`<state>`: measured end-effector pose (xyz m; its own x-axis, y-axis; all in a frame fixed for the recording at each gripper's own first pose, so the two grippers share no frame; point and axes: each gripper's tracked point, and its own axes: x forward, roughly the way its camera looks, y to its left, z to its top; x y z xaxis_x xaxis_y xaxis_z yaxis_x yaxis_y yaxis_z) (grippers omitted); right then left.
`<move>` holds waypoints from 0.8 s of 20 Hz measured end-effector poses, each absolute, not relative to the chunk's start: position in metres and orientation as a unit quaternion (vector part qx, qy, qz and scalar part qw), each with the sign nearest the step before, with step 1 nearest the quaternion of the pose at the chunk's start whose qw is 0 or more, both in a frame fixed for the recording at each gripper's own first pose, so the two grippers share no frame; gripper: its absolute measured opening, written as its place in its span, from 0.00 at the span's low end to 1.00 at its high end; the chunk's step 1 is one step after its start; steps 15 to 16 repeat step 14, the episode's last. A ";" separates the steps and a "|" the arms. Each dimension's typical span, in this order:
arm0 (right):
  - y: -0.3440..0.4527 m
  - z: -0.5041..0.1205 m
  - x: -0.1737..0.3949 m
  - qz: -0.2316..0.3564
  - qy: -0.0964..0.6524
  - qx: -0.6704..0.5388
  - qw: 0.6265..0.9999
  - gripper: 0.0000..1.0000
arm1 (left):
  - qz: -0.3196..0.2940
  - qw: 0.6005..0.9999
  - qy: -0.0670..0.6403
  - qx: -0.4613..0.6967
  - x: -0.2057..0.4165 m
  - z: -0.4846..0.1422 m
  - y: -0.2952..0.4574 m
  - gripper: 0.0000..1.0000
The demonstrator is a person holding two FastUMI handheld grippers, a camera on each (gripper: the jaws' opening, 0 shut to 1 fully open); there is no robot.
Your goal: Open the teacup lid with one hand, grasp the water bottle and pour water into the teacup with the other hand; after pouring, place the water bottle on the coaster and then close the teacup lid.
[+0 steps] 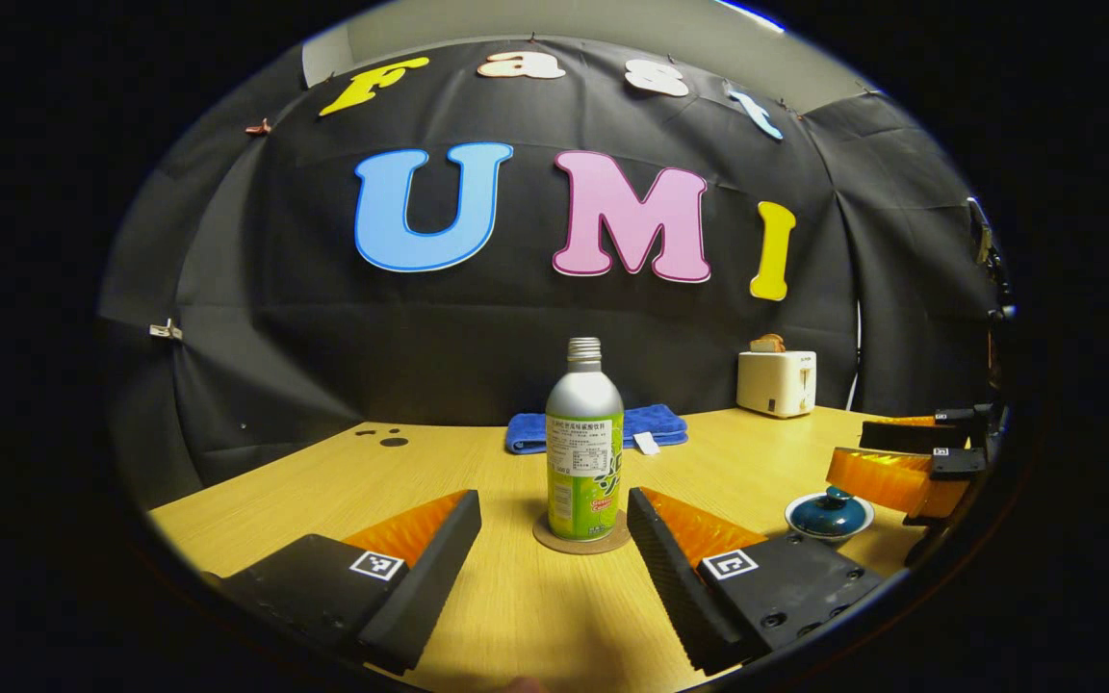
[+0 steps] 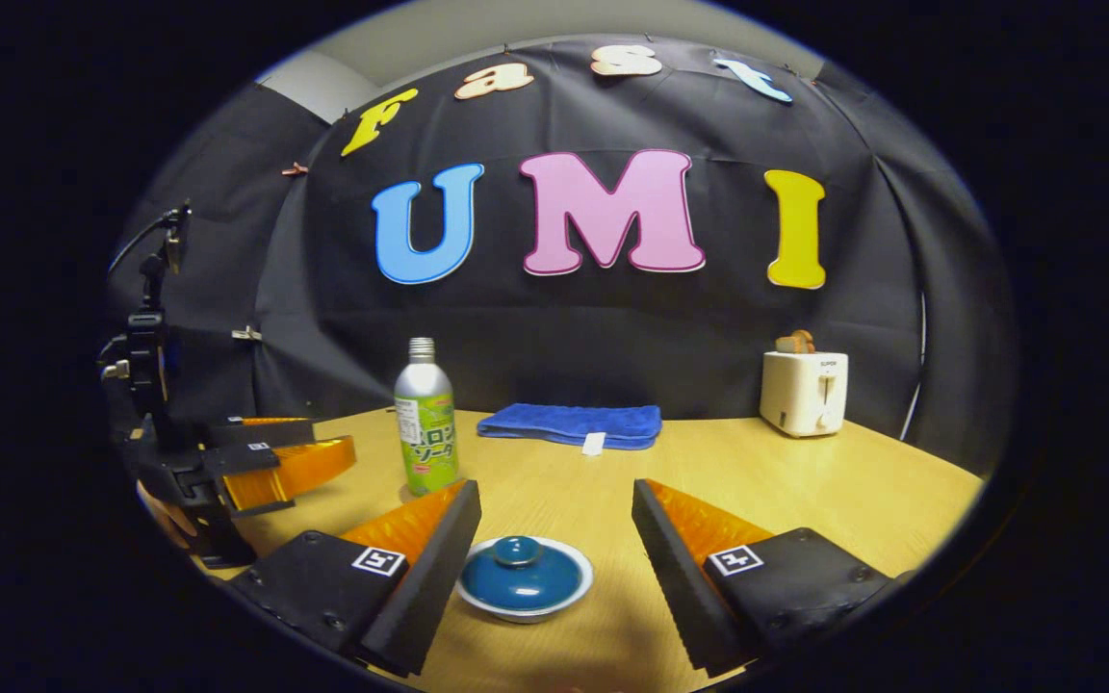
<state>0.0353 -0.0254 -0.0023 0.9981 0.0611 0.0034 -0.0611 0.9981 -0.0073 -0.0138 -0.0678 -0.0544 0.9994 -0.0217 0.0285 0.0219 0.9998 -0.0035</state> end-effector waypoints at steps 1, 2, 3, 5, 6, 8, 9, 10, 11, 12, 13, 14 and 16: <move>-0.033 0.001 0.035 0.018 -0.003 -0.003 1.000 0.98 | -0.007 1.000 -0.014 -0.002 -0.017 -0.054 -0.069 0.96; -0.040 0.001 0.035 0.007 -0.003 -0.003 1.000 0.98 | -0.003 1.000 -0.014 -0.002 -0.018 -0.055 -0.071 0.96; -0.046 0.001 0.036 -0.003 -0.003 -0.003 1.000 0.98 | 0.001 1.000 -0.014 -0.002 -0.020 -0.054 -0.072 0.96; -0.056 0.002 0.036 -0.020 -0.004 -0.003 1.000 0.98 | 0.014 1.000 -0.013 -0.003 -0.022 -0.055 -0.072 0.96; -0.057 0.001 0.035 -0.022 -0.003 -0.003 1.000 0.98 | 0.023 1.000 -0.013 -0.003 -0.023 -0.055 -0.069 0.96; -0.056 0.001 0.035 -0.021 -0.004 -0.005 1.000 0.98 | 0.030 0.999 -0.013 -0.003 -0.023 -0.055 -0.068 0.97; -0.057 0.001 0.036 -0.022 -0.004 -0.003 1.000 0.98 | 0.030 0.999 -0.013 -0.003 -0.024 -0.054 -0.068 0.96; -0.057 0.001 0.035 -0.022 -0.004 -0.004 1.000 0.98 | 0.030 0.999 -0.013 -0.003 -0.023 -0.055 -0.068 0.96; -0.057 0.001 0.035 -0.021 -0.004 -0.003 1.000 0.98 | 0.030 0.999 -0.013 -0.003 -0.024 -0.054 -0.068 0.96; -0.056 0.001 0.035 -0.021 -0.004 -0.004 1.000 0.98 | 0.030 0.999 -0.013 -0.003 -0.023 -0.055 -0.069 0.96; -0.056 0.001 0.035 -0.020 -0.004 -0.003 1.000 0.98 | 0.030 0.999 -0.014 -0.003 -0.023 -0.055 -0.069 0.96; -0.056 0.001 0.035 -0.020 -0.004 -0.003 1.000 0.98 | 0.030 0.999 -0.013 -0.003 -0.023 -0.055 -0.069 0.96; -0.056 0.001 0.035 -0.020 -0.004 -0.003 1.000 0.98 | 0.030 0.999 -0.013 -0.003 -0.023 -0.055 -0.069 0.96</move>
